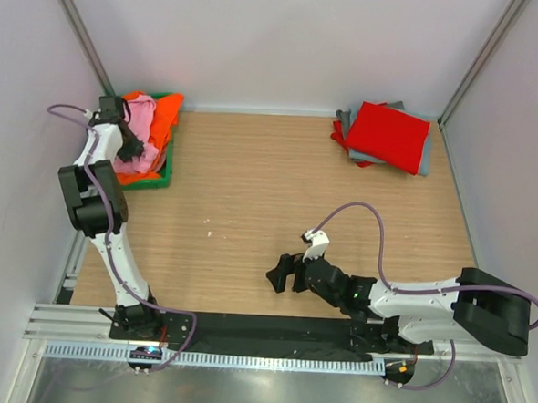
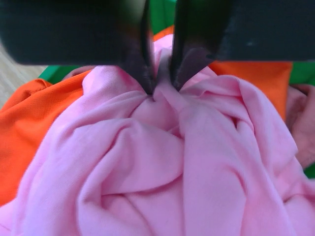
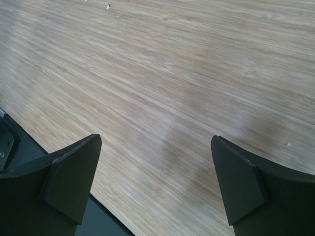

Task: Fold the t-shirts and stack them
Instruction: Grab the tshirt from the pile

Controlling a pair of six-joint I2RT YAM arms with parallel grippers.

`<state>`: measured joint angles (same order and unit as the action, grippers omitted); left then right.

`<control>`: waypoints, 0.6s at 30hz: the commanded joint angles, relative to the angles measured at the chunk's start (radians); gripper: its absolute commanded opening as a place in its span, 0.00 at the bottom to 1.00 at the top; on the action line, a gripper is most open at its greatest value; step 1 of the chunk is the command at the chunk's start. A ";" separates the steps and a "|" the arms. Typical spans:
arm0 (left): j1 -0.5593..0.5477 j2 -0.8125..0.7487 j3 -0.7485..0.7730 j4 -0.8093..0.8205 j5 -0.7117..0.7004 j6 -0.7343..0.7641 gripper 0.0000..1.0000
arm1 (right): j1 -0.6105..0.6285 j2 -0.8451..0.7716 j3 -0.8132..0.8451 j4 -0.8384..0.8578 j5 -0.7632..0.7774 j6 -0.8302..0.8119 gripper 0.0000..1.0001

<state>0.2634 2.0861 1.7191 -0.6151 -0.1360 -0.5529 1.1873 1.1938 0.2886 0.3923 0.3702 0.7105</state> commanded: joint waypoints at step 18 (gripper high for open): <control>-0.237 -0.284 0.507 -0.165 0.103 -0.028 0.00 | 0.005 -0.097 -0.035 0.074 0.059 0.007 1.00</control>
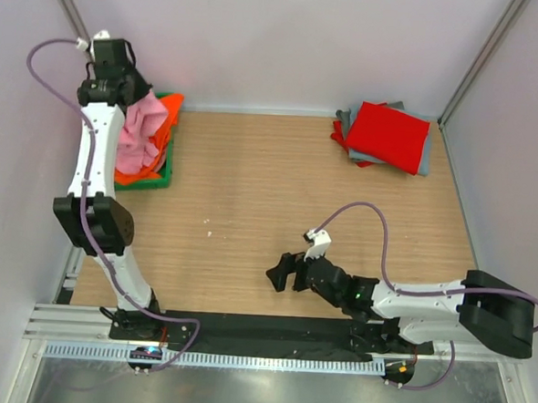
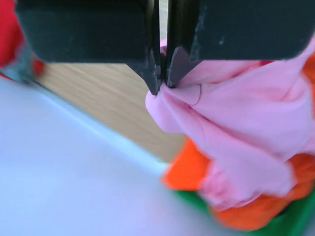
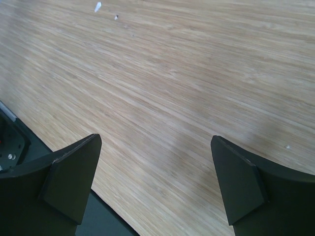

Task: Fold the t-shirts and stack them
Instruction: Grab the tshirt from the pile, then move the tshirt to the center of the board

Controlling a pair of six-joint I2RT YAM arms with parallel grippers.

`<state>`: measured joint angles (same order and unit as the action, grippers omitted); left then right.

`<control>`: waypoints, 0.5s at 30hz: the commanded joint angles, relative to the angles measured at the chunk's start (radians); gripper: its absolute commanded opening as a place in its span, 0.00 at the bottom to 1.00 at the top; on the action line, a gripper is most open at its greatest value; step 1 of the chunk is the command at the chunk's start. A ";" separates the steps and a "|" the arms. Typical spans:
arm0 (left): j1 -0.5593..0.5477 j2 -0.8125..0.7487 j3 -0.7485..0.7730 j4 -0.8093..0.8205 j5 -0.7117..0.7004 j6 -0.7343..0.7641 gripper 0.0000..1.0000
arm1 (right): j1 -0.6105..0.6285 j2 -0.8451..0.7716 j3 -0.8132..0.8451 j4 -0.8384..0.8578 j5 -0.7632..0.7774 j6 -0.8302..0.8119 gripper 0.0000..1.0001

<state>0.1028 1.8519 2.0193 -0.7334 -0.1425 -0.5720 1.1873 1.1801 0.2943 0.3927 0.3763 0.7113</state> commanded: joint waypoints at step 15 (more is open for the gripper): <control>-0.166 -0.480 -0.028 0.066 0.513 -0.059 0.19 | 0.005 -0.393 -0.181 0.034 0.147 0.051 1.00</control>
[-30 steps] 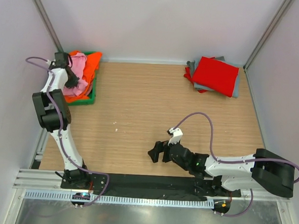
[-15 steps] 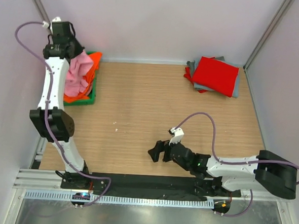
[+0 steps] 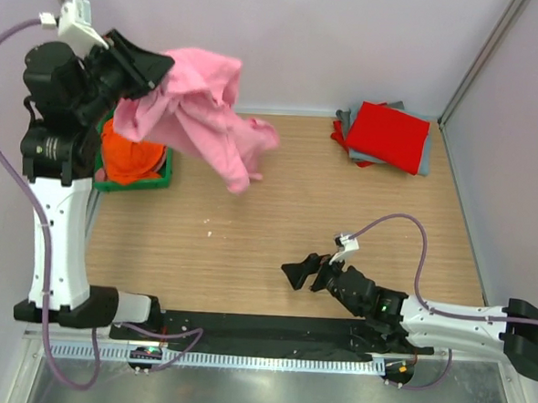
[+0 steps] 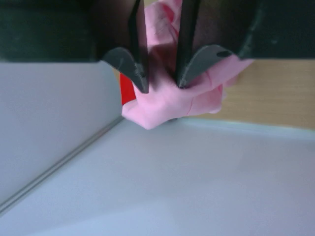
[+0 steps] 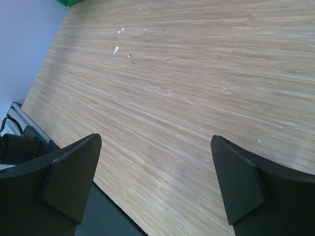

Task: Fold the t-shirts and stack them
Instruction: Move the tshirt to the center of the board

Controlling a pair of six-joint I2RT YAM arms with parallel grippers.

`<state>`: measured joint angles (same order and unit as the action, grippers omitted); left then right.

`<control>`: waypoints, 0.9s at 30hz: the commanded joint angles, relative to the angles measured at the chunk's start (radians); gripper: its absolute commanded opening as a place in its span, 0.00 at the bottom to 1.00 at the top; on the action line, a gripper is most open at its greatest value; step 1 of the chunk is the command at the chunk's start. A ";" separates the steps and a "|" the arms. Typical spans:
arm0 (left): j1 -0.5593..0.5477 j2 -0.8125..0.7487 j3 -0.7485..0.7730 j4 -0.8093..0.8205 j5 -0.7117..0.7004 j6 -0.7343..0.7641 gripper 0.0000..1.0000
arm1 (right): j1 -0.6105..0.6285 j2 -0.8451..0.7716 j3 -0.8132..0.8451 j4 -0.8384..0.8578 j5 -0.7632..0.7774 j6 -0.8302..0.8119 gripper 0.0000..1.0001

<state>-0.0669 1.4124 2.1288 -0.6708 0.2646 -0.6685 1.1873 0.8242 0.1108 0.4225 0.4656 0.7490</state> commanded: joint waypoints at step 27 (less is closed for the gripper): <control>0.001 -0.514 -1.225 -0.035 0.001 0.021 0.83 | 0.006 0.364 0.515 -0.349 0.013 -0.114 0.99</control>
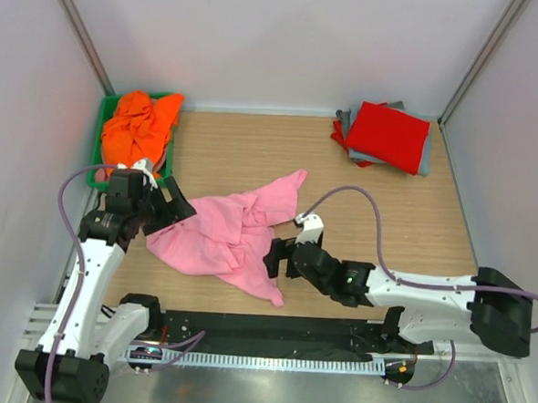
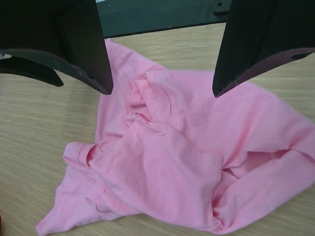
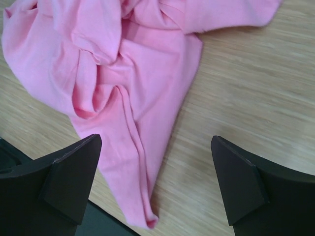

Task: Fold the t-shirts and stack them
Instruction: Flatten the tshirt out

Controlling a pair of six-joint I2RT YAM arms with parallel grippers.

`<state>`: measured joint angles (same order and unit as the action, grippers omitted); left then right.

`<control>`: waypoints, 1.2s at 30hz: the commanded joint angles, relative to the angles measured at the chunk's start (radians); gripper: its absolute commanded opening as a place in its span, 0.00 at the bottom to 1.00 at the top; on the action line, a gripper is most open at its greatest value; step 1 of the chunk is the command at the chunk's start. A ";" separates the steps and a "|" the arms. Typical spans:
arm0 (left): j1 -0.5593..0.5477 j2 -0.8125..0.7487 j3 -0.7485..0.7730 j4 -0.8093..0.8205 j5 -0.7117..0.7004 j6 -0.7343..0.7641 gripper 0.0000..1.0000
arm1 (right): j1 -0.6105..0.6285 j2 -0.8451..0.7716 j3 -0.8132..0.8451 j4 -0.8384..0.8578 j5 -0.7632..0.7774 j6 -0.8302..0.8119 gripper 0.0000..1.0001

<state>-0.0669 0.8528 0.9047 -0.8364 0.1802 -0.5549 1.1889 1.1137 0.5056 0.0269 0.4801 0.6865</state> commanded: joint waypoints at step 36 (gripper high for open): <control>-0.001 -0.161 -0.070 0.056 -0.024 0.006 0.84 | -0.086 0.862 0.758 -0.110 -0.227 0.021 0.33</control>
<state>-0.0677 0.7044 0.8322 -0.8124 0.1356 -0.5671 1.1004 1.9564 1.2110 -0.0944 0.2710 0.7059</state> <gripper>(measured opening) 0.844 0.383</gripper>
